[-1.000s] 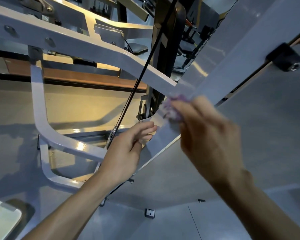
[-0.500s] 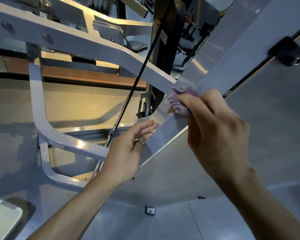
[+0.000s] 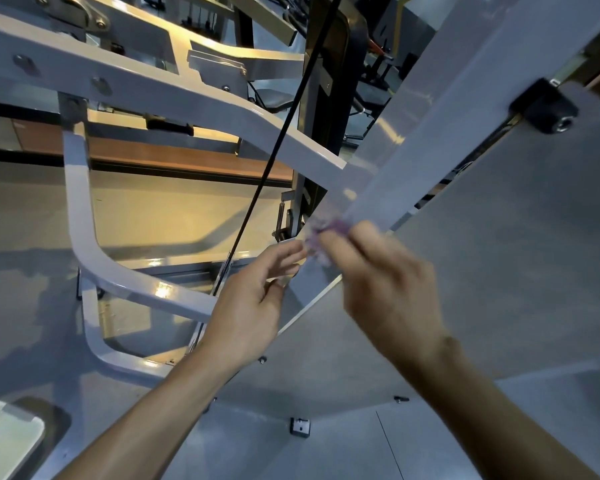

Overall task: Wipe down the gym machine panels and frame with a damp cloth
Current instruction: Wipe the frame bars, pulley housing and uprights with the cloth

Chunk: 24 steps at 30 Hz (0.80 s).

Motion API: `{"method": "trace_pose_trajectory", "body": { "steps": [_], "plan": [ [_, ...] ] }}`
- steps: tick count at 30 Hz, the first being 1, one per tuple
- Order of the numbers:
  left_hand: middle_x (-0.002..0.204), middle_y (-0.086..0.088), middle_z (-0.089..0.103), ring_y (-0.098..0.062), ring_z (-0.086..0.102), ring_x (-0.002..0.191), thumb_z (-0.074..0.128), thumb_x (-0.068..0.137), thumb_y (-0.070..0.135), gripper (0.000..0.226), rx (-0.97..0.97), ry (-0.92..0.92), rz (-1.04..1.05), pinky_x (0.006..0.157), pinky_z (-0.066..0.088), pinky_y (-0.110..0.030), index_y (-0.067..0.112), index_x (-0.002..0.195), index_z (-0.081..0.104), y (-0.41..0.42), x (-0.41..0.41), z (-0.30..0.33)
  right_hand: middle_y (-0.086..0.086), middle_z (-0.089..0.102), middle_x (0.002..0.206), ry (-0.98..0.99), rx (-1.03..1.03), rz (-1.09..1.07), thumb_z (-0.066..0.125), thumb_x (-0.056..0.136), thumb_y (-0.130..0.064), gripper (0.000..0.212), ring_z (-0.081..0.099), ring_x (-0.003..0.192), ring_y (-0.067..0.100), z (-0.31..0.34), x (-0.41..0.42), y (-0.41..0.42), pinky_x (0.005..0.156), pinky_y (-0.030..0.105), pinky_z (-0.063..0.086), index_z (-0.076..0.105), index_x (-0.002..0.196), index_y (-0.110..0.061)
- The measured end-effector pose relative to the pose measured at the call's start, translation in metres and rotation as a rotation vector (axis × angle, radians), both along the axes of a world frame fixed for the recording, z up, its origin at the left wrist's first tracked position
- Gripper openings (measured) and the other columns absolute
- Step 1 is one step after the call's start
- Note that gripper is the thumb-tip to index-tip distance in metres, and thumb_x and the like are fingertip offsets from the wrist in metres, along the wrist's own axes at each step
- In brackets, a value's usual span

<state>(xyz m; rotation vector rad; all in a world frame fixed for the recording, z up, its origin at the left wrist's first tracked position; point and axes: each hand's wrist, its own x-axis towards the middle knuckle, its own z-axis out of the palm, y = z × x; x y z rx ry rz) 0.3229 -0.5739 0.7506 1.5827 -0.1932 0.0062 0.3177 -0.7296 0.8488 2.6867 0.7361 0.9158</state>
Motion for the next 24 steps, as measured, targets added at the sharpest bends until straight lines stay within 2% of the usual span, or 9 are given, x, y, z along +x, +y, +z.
{"method": "trace_pose_trajectory", "body": {
  "steps": [4, 6, 9, 11, 13, 16, 18, 21, 24],
  "plan": [
    [0.129, 0.026, 0.065, 0.011, 0.058, 0.122, 0.041, 0.1, -0.014, 0.065, 0.025, -0.013, 0.008, 0.104, 0.043, -0.01, 0.038, 0.137, 0.057, 0.0, 0.0, 0.0, 0.002, 0.059, 0.09, 0.081, -0.166, 0.077, 0.051, 0.103, -0.012, 0.021, 0.058, 0.07, 0.023, -0.019, 0.0, -0.007, 0.051, 0.029, 0.041, 0.071, 0.106, -0.02],
    [0.13, 0.024, 0.066, 0.01, 0.059, 0.122, 0.041, 0.101, -0.014, 0.063, 0.013, -0.012, 0.0, 0.104, 0.042, -0.01, 0.035, 0.136, 0.058, -0.001, 0.0, -0.001, 0.001, 0.06, 0.093, 0.016, -0.092, 0.042, 0.049, 0.101, -0.017, 0.025, 0.06, 0.072, 0.025, 0.01, -0.001, -0.007, 0.049, 0.025, 0.038, 0.071, 0.11, -0.025],
    [0.133, 0.022, 0.066, 0.009, 0.058, 0.123, 0.04, 0.102, -0.015, 0.062, 0.009, -0.009, 0.008, 0.105, 0.041, -0.009, 0.034, 0.136, 0.057, -0.002, -0.001, -0.002, 0.008, 0.062, 0.09, -0.198, 0.11, 0.014, 0.057, 0.099, -0.006, 0.025, 0.059, 0.072, 0.032, 0.055, 0.001, -0.012, 0.048, 0.036, 0.046, 0.073, 0.111, -0.02],
    [0.133, 0.022, 0.066, 0.009, 0.058, 0.123, 0.039, 0.101, -0.016, 0.063, -0.001, 0.005, 0.018, 0.103, 0.041, -0.007, 0.033, 0.137, 0.057, -0.004, -0.002, -0.002, 0.009, 0.062, 0.088, -0.249, 0.154, 0.008, 0.055, 0.104, -0.011, 0.021, 0.059, 0.071, 0.032, 0.054, 0.002, -0.013, 0.05, 0.037, 0.046, 0.075, 0.109, -0.017],
    [0.131, 0.024, 0.066, 0.01, 0.058, 0.123, 0.039, 0.1, -0.016, 0.065, -0.001, 0.012, 0.027, 0.101, 0.041, -0.006, 0.035, 0.135, 0.057, -0.005, -0.002, 0.0, 0.004, 0.06, 0.092, -0.101, 0.039, 0.003, 0.05, 0.108, -0.022, 0.023, 0.06, 0.075, 0.029, 0.026, 0.0, -0.01, 0.051, 0.032, 0.046, 0.073, 0.11, -0.021],
    [0.128, 0.033, 0.063, 0.016, 0.055, 0.122, 0.04, 0.1, -0.015, 0.066, 0.037, -0.006, 0.038, 0.1, 0.04, -0.004, 0.038, 0.135, 0.057, -0.005, -0.003, 0.003, 0.001, 0.055, 0.089, 0.016, -0.193, 0.055, 0.058, 0.101, -0.016, 0.015, 0.055, 0.068, 0.024, -0.007, -0.003, -0.014, 0.053, 0.027, 0.028, 0.071, 0.106, -0.021],
    [0.128, 0.033, 0.062, 0.018, 0.055, 0.12, 0.04, 0.1, -0.016, 0.064, 0.039, -0.005, 0.03, 0.098, 0.039, -0.002, 0.033, 0.138, 0.058, -0.004, -0.003, 0.003, 0.002, 0.056, 0.09, -0.019, -0.125, 0.066, 0.047, 0.105, -0.019, 0.024, 0.054, 0.07, 0.023, 0.013, 0.0, -0.013, 0.052, 0.026, 0.028, 0.071, 0.107, -0.023],
    [0.131, 0.029, 0.064, 0.015, 0.056, 0.121, 0.039, 0.101, -0.016, 0.062, 0.038, 0.005, 0.038, 0.099, 0.039, -0.002, 0.029, 0.14, 0.057, -0.004, -0.004, 0.002, 0.008, 0.059, 0.089, -0.204, 0.121, 0.039, 0.05, 0.107, -0.02, 0.024, 0.057, 0.073, 0.03, 0.062, 0.001, -0.013, 0.05, 0.036, 0.046, 0.074, 0.112, -0.02],
    [0.131, 0.028, 0.065, 0.013, 0.057, 0.122, 0.04, 0.101, -0.014, 0.062, 0.05, 0.004, 0.05, 0.101, 0.04, -0.003, 0.033, 0.138, 0.058, -0.005, -0.005, 0.005, 0.011, 0.06, 0.089, -0.237, 0.212, 0.0, 0.04, 0.109, -0.028, 0.036, 0.059, 0.072, 0.033, 0.067, 0.0, -0.004, 0.049, 0.04, 0.047, 0.074, 0.111, -0.016]
  ]
}}
